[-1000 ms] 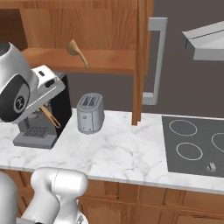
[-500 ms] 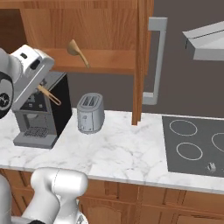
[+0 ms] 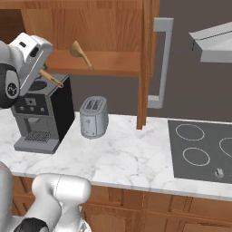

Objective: Organize the utensils by type. Pick up the wooden spoons from the counter and place them in the open cabinet. Then pick up the metallic utensils from the counter and place them in the open drawer.

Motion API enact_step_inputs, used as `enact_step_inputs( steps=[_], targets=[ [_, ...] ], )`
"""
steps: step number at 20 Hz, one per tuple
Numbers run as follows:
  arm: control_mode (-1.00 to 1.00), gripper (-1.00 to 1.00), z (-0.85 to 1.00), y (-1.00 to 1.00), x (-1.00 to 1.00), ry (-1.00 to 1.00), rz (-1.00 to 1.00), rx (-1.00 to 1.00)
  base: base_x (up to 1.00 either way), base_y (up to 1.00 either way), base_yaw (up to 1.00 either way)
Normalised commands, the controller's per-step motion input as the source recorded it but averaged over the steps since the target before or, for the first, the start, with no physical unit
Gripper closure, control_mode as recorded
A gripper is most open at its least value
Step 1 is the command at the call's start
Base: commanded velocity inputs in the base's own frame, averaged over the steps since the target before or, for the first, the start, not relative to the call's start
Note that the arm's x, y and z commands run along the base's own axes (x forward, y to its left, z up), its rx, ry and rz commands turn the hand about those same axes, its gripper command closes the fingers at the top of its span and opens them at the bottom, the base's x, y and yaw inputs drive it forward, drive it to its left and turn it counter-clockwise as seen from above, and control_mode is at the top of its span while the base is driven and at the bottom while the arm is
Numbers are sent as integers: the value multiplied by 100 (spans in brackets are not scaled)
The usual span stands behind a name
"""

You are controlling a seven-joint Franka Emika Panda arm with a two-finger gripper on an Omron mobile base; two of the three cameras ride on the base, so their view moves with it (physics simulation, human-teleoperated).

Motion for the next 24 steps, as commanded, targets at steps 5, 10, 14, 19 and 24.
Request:
enact_step_inputs(
  steps=[5, 10, 14, 19, 24],
  targets=[
    [-100, 100, 0, 36, 80, -5, 0, -10, 0, 0, 0],
    [-100, 100, 0, 3, 86, -3, 0, -5, 0, 0, 0],
    [-100, 100, 0, 0, 86, -2, 0, -3, 0, 0, 0],
    [-100, 100, 0, 0, 78, -4, 0, -3, 0, 0, 0],
    [-100, 100, 0, 0, 73, 0, 0, 0, 0, 0, 0]
  ],
)
